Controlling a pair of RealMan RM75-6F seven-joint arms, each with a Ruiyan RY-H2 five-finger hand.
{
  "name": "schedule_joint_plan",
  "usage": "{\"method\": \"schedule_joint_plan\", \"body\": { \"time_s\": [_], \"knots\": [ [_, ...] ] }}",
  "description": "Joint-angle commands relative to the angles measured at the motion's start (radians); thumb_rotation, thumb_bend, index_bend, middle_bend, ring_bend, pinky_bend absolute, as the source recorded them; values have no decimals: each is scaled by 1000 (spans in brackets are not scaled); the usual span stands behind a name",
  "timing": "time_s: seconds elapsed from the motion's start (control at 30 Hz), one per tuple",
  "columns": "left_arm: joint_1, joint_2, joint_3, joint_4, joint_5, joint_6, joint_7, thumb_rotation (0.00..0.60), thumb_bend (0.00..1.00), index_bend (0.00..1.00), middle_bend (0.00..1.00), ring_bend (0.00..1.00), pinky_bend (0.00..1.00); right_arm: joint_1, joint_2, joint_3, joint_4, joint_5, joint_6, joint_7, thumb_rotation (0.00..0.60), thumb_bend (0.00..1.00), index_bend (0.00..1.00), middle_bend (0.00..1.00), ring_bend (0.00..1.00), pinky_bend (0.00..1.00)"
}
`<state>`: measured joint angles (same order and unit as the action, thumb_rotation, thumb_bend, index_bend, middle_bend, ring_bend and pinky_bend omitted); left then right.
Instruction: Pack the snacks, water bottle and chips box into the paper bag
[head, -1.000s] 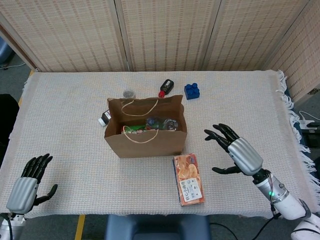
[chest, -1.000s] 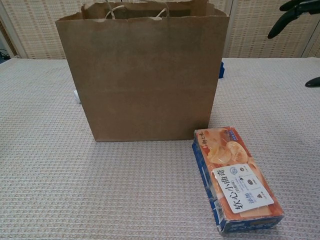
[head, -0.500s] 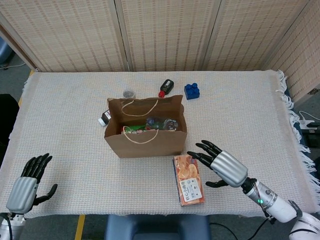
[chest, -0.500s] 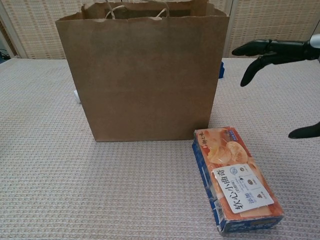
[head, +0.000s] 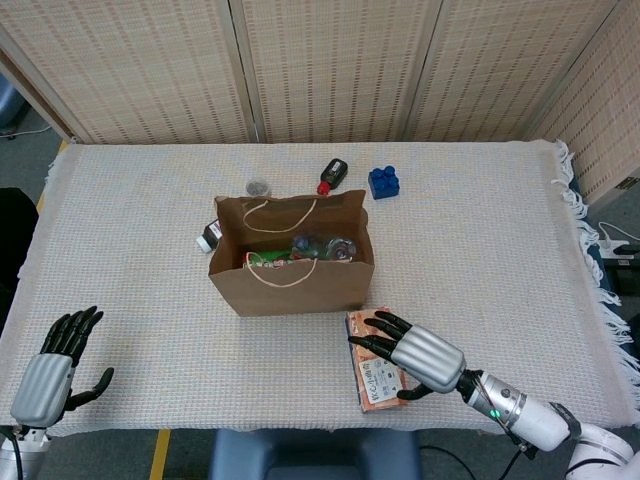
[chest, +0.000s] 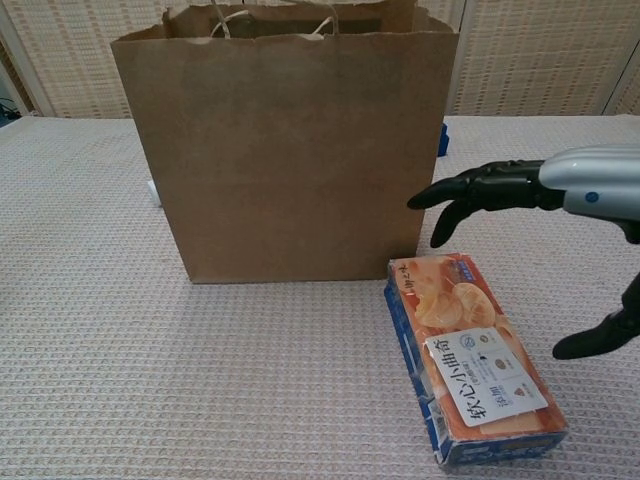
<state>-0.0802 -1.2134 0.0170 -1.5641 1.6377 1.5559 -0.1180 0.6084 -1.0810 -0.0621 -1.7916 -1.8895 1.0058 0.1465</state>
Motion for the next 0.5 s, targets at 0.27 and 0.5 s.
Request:
{"method": "schedule_joint_plan", "body": {
  "time_s": [0.27,0.5],
  "knots": [
    [-2,-4,3,0,3,-4,7,600,350,0,0,0,22,70,-4,5,-99,116,-193,-175,600,96,0,167,0,0],
    [-1,1,0,1,-2,-3,-7,600,349,0,0,0,22,94,-89,-2,-79,132,-229,-188,600,539,0,167,0,0]
  ]
}}
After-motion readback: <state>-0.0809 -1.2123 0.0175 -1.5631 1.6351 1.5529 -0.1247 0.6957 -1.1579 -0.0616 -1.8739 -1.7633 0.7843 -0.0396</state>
